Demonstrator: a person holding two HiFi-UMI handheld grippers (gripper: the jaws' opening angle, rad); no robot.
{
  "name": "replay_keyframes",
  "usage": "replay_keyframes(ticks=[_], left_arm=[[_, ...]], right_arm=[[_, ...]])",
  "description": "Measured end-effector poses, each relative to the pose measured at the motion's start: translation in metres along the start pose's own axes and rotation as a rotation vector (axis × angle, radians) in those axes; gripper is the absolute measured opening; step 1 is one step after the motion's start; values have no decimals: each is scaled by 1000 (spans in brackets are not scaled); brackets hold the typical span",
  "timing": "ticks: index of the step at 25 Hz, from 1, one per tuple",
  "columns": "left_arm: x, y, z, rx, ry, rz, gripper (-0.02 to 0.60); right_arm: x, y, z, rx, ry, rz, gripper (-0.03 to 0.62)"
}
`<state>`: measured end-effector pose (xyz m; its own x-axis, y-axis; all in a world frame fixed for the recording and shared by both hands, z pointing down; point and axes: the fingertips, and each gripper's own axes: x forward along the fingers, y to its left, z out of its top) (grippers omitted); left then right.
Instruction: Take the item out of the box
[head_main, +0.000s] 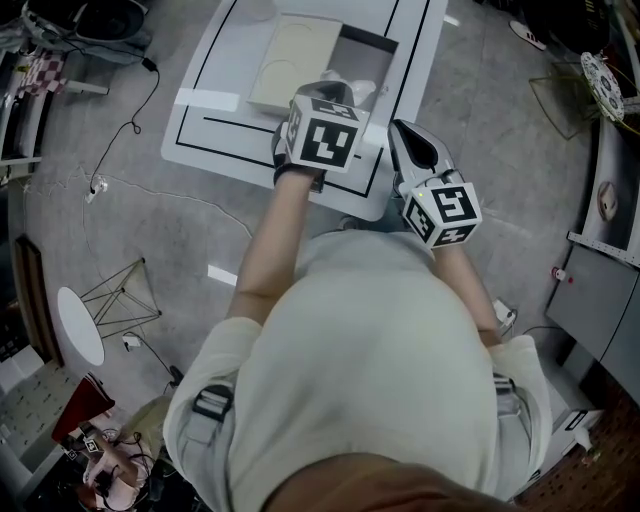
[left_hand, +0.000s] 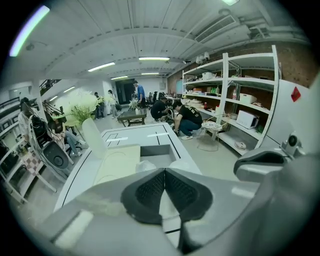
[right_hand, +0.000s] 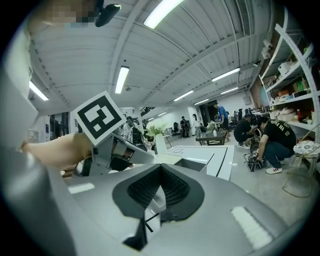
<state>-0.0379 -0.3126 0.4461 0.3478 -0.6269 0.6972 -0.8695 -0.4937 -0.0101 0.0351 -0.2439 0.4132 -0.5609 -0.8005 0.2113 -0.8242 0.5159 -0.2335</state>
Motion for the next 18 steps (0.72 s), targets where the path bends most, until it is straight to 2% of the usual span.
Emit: replay_keyframes(ticks=[5, 18], left_arm=[[-22, 1, -8, -29, -41, -10, 3], [-88, 5, -28, -161, -241, -48, 3]], right_arm=[[-7, 16, -1, -15, -5, 8, -2], [-26, 57, -8, -52, -16, 12, -2]])
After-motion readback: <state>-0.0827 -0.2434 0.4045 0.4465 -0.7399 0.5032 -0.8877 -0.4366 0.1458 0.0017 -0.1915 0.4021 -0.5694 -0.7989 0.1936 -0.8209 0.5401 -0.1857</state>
